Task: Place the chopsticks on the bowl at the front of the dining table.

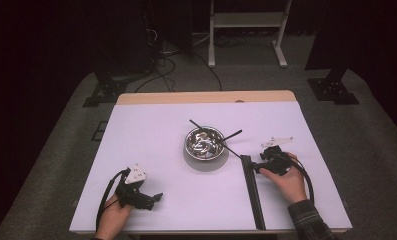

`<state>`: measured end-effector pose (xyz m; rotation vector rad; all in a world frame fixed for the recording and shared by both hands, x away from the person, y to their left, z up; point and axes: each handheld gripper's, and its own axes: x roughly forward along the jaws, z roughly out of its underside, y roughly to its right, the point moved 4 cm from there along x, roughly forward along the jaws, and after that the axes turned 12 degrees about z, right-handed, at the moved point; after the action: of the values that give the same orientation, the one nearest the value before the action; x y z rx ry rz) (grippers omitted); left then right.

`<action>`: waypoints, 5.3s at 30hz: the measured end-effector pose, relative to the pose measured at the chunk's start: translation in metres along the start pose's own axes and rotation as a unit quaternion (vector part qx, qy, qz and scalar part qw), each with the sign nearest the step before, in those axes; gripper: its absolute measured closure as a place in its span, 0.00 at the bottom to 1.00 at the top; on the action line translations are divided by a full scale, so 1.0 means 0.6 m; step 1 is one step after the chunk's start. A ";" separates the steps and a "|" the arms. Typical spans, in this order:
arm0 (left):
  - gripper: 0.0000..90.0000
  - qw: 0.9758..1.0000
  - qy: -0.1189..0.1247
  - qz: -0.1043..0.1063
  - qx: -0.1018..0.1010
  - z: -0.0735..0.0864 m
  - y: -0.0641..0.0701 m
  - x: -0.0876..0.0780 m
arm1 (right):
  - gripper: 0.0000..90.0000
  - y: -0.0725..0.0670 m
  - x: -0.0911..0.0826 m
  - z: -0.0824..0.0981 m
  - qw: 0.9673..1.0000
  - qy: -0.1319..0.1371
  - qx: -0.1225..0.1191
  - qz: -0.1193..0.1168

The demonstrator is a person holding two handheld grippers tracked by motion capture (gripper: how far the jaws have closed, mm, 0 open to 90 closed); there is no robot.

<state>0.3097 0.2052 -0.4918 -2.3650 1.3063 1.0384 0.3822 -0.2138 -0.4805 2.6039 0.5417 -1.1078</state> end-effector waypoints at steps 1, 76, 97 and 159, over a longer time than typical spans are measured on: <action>0.00 1.000 0.000 0.000 0.000 0.000 0.000 0.000 | 0.41 0.001 0.000 0.000 1.000 -0.001 0.000 0.001; 0.00 1.000 0.000 0.000 0.001 0.000 0.000 0.000 | 0.38 -0.043 -0.144 0.127 0.999 0.030 0.011 -0.017; 0.00 1.000 0.000 0.000 0.000 0.000 0.000 0.000 | 0.38 -0.075 -0.147 0.149 1.000 0.013 -0.012 -0.022; 0.00 1.000 -0.001 0.000 0.000 0.000 0.000 0.000 | 0.33 -0.018 -0.144 0.162 0.999 -0.004 -0.014 0.032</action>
<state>0.3096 0.2052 -0.4918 -2.3638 1.3055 1.0389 0.2602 -0.2612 -0.4838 2.5719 0.4662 -1.0830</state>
